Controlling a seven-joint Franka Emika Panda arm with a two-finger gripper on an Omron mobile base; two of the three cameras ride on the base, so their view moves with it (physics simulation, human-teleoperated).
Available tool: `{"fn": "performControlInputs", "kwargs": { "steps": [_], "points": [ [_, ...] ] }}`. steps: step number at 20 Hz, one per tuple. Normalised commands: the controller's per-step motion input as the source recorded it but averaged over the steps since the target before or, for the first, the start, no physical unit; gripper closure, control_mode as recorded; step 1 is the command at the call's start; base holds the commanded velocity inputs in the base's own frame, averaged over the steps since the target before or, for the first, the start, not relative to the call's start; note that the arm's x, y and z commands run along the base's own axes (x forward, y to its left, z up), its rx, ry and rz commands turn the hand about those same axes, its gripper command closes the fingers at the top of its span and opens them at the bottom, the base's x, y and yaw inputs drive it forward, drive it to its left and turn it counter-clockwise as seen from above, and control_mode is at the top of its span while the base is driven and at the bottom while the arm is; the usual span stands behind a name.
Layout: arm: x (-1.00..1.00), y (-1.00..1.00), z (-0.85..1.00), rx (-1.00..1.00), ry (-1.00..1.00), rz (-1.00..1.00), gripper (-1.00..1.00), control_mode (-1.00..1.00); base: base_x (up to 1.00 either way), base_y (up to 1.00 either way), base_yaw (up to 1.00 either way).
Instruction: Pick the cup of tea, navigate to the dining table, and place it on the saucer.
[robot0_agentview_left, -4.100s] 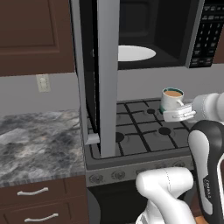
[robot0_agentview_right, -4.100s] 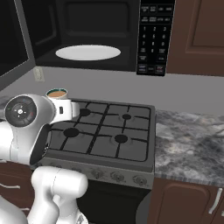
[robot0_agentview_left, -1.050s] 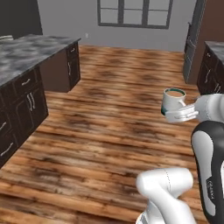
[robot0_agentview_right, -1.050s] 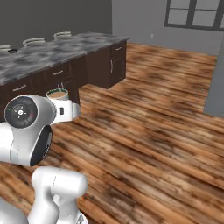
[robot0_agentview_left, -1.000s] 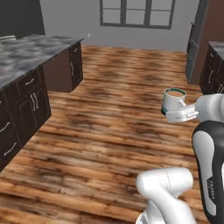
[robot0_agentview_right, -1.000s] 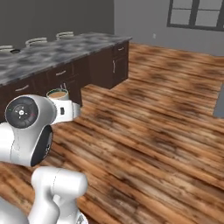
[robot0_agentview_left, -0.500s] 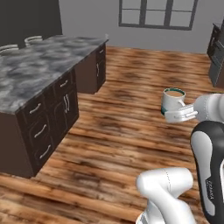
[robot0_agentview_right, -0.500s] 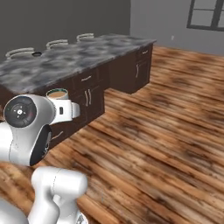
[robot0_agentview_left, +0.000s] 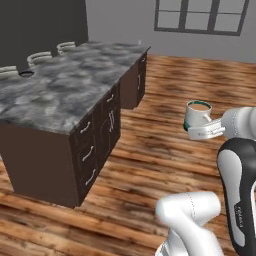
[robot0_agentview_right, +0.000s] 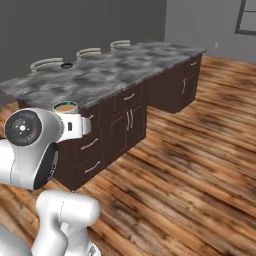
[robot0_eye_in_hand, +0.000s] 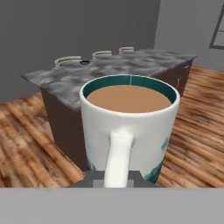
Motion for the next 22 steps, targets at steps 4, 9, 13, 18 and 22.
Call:
{"fn": "performControlInputs", "kwargs": {
  "steps": [4, 9, 13, 18, 22],
  "points": [
    [0.00, 0.00, 0.00, 0.00, 0.00, 0.00, 1.00, 1.00, 0.28, 1.00, -0.05],
    [0.00, 0.00, 0.00, 0.00, 0.00, 0.00, 1.00, 1.00, 0.27, 1.00, -0.08],
    [0.00, 0.00, 0.00, 0.00, 0.00, 0.00, 1.00, 1.00, 0.30, 1.00, -0.13],
    [0.00, 0.00, 0.00, 0.00, 0.00, 0.00, 1.00, 1.00, 0.36, 1.00, -0.15],
    [0.00, 0.00, 0.00, 0.00, 0.00, 0.00, 1.00, 1.00, 0.25, 1.00, -0.21]
  ]
}}
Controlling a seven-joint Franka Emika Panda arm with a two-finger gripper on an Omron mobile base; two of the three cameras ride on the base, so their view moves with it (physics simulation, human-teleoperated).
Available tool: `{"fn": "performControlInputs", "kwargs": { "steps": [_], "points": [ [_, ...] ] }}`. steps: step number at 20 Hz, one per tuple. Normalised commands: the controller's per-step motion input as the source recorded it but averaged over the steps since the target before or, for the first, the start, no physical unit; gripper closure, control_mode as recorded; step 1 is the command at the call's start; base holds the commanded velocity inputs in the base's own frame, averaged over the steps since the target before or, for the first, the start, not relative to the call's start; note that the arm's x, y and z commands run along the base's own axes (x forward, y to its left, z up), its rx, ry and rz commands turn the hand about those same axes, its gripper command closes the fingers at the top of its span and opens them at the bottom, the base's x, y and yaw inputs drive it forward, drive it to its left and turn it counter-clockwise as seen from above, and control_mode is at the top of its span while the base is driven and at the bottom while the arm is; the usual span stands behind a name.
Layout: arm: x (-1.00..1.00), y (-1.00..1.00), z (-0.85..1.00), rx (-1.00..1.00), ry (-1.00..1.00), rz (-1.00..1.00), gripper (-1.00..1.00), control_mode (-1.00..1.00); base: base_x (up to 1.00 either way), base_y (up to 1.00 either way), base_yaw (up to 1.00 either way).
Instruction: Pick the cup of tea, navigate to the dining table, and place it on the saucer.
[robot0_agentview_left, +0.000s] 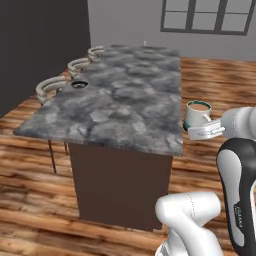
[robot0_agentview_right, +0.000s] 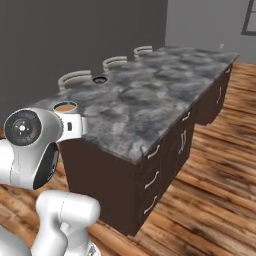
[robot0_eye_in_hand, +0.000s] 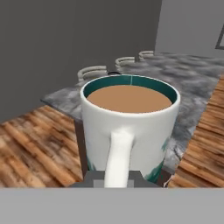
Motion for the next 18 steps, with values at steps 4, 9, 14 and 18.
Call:
{"fn": "performControlInputs", "kwargs": {
  "steps": [4, 9, 14, 18],
  "points": [
    [0.00, 0.00, 0.00, 0.00, 0.00, 0.00, 1.00, 1.00, 0.21, 1.00, -0.25],
    [0.00, 0.00, 0.00, 0.00, 0.00, 0.00, 1.00, 1.00, 0.19, 1.00, -0.25],
    [0.00, 0.00, 0.00, 0.00, 0.00, 0.00, 1.00, 1.00, 0.13, 1.00, -0.31],
    [0.00, 0.00, 0.00, 0.00, 0.00, 0.00, 1.00, 1.00, 0.06, 1.00, -0.40]
  ]
}}
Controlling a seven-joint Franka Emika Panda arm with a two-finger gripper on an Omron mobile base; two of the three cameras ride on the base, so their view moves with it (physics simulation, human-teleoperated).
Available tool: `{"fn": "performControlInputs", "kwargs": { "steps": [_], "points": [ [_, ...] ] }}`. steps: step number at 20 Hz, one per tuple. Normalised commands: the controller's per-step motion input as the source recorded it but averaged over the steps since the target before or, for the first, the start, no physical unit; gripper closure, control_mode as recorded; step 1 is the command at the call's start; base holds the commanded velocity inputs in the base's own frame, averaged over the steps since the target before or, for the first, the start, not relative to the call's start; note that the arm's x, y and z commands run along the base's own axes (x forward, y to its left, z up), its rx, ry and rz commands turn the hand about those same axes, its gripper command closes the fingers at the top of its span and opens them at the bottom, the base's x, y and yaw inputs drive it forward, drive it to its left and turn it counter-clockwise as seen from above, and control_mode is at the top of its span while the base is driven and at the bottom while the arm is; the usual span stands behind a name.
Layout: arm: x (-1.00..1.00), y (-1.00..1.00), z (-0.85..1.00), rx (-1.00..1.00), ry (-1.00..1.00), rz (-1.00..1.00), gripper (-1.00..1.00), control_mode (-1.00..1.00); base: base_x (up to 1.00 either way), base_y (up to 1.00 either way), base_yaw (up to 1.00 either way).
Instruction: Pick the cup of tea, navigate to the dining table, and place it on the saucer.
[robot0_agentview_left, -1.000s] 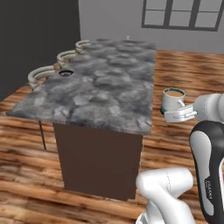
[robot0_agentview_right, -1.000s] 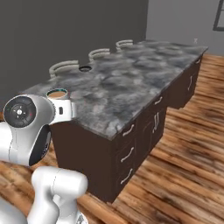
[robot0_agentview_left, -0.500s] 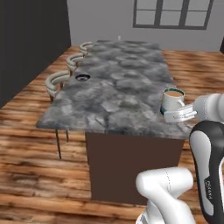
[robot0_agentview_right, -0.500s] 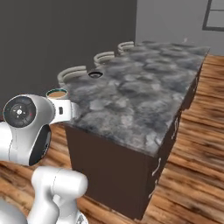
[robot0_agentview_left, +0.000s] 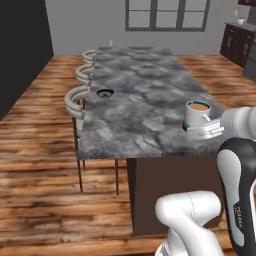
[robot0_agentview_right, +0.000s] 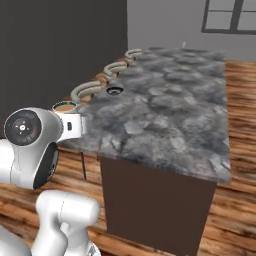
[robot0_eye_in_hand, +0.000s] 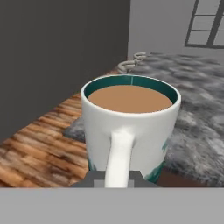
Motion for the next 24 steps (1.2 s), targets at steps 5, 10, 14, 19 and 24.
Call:
{"fn": "performControlInputs", "kwargs": {
  "steps": [5, 10, 14, 19, 24],
  "points": [
    [0.00, 0.00, 0.00, 0.00, 0.00, 0.00, 1.00, 1.00, 0.01, 1.00, -0.40],
    [0.00, 0.00, 0.00, 0.00, 0.00, 0.00, 1.00, 1.00, 0.03, 1.00, -0.34],
    [0.00, 0.00, 0.00, 0.00, 0.00, 0.00, 1.00, 1.00, 0.16, 1.00, -0.36],
    [0.00, 0.00, 0.00, 0.00, 0.00, 0.00, 1.00, 1.00, 0.38, 1.00, -0.39],
    [0.00, 0.00, 0.00, 0.00, 0.00, 0.00, 1.00, 1.00, 0.53, 1.00, -0.49]
  ]
}}
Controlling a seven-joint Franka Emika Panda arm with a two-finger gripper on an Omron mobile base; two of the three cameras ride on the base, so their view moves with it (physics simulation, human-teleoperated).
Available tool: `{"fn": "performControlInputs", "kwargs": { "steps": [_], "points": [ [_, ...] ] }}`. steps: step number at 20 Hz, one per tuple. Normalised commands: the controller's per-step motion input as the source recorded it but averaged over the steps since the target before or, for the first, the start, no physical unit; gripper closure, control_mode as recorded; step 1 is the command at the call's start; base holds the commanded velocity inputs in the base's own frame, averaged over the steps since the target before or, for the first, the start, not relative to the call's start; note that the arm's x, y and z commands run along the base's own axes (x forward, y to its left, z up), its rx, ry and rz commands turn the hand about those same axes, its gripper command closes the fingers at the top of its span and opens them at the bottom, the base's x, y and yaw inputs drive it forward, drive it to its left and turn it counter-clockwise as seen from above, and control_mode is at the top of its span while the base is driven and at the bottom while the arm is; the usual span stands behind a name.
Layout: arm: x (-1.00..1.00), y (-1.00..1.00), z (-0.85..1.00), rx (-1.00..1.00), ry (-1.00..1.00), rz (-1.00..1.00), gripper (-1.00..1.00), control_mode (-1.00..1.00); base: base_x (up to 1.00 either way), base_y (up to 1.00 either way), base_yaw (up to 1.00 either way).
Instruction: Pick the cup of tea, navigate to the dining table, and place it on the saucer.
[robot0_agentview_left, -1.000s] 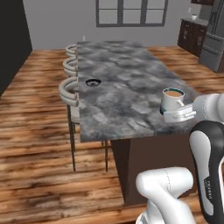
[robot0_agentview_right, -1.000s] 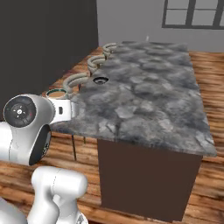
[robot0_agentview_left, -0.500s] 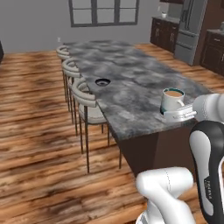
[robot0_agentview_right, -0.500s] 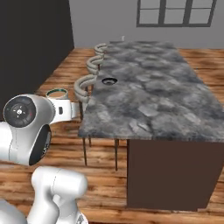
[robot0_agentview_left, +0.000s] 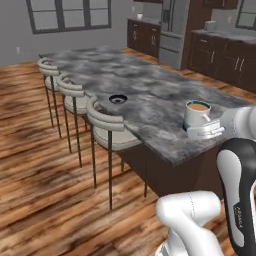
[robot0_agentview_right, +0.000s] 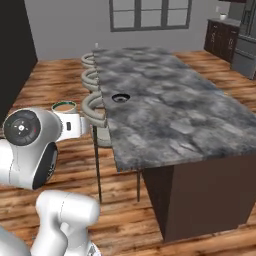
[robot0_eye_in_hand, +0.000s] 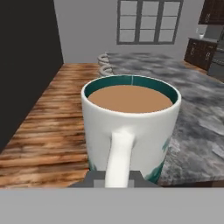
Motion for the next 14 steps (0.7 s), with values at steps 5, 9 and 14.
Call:
{"fn": "performControlInputs", "kwargs": {
  "steps": [5, 9, 14],
  "points": [
    [0.00, 0.00, 0.00, 0.00, 0.00, 0.00, 1.00, 1.00, 0.64, 1.00, -0.56],
    [0.00, 0.00, 0.00, 0.00, 0.00, 0.00, 1.00, 1.00, 0.68, 1.00, -0.57],
    [0.00, 0.00, 0.00, 0.00, 0.00, 0.00, 1.00, 1.00, 0.50, 1.00, -0.54]
  ]
}}
